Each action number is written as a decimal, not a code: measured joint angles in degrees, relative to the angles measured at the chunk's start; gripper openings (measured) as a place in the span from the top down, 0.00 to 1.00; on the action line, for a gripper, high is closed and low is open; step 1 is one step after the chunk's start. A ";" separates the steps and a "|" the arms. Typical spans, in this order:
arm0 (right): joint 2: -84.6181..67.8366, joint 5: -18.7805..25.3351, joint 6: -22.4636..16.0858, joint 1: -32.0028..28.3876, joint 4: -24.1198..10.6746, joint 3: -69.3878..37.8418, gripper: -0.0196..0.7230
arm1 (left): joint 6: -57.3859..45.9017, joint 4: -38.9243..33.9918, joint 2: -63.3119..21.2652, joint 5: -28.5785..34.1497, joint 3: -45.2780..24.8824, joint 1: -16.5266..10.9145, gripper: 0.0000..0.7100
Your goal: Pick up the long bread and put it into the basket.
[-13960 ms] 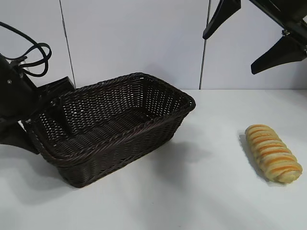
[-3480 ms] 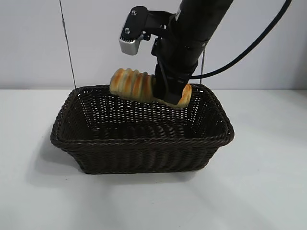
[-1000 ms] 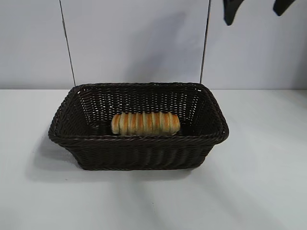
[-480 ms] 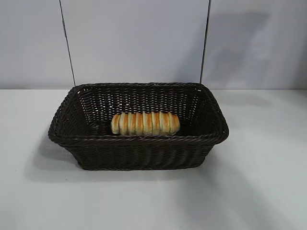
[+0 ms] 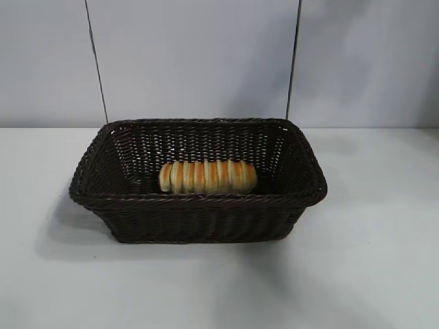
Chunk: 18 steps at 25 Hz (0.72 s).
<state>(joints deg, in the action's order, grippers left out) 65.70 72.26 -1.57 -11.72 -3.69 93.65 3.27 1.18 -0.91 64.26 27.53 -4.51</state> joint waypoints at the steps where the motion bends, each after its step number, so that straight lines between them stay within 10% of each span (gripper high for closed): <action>1: -3.20 0.06 0.33 0.00 -0.23 -2.40 0.04 | 0.00 0.00 0.00 0.00 0.00 0.00 0.06; 18: -48.37 -9.88 1.57 0.00 -2.01 -44.30 0.04 | 0.00 0.00 0.00 0.00 0.00 0.00 0.06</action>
<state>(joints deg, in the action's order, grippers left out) 17.33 62.38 0.00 -11.72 -5.71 49.35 3.27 1.18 -0.91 64.26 27.53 -4.51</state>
